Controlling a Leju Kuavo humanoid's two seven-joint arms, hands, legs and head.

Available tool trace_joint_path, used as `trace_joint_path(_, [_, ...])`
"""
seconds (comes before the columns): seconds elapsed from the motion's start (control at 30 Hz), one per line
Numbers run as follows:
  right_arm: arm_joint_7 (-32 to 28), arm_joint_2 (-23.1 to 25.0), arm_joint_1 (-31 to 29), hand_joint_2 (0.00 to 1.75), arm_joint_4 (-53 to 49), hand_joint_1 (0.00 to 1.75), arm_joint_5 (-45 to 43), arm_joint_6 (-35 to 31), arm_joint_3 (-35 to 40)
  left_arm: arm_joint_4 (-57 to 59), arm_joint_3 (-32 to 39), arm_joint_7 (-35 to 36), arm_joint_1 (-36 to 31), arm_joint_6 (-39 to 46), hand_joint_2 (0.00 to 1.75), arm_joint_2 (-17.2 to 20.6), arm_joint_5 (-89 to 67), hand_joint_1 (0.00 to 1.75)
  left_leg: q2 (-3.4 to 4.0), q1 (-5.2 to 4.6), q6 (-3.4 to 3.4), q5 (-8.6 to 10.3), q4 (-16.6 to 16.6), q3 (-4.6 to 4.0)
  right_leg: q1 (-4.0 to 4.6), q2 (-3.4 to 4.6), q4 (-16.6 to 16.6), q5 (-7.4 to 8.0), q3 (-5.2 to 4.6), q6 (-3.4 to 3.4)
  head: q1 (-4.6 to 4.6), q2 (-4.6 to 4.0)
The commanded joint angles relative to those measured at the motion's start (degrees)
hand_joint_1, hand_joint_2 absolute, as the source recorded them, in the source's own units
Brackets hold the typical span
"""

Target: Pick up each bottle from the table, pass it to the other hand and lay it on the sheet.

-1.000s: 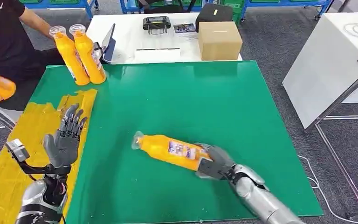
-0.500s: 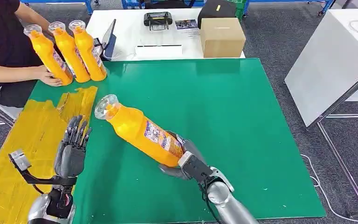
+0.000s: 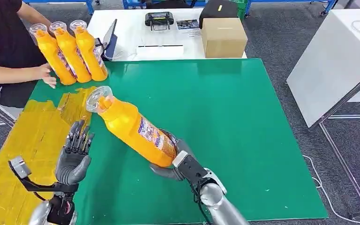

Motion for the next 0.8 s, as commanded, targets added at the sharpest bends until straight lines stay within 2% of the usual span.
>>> trace_joint_path(0.03, [1.3,-0.3,-3.0,1.75,5.2,1.75,0.4,0.8,3.1,-1.2,-4.7,0.2,1.3,-1.9,1.75,-0.7,0.4,0.0,-0.01,0.01,0.01,-0.02,0.0,0.07,0.01,0.01,0.0,0.0,0.08,0.0,0.0,0.0])
trace_joint_path(0.33, [2.3,1.4,-6.4,1.75,13.6,1.75,3.9,1.0,9.9,-1.0,-9.8,-0.6,1.0,-2.8,1.75,0.0,0.8,0.0,0.03,0.03,0.0,-0.03,0.0,0.12,0.03,0.06,-0.1,0.01,0.12,-0.02,0.0,0.0])
trace_joint_path(0.8, [3.1,5.3,-9.7,1.75,23.2,1.75,7.1,0.6,20.6,0.7,-11.1,-0.6,0.0,-3.2,1.75,0.3,0.8,0.0,0.01,0.01,0.0,-0.01,-0.1,0.07,0.0,0.03,0.0,0.0,0.05,-0.02,0.0,0.0])
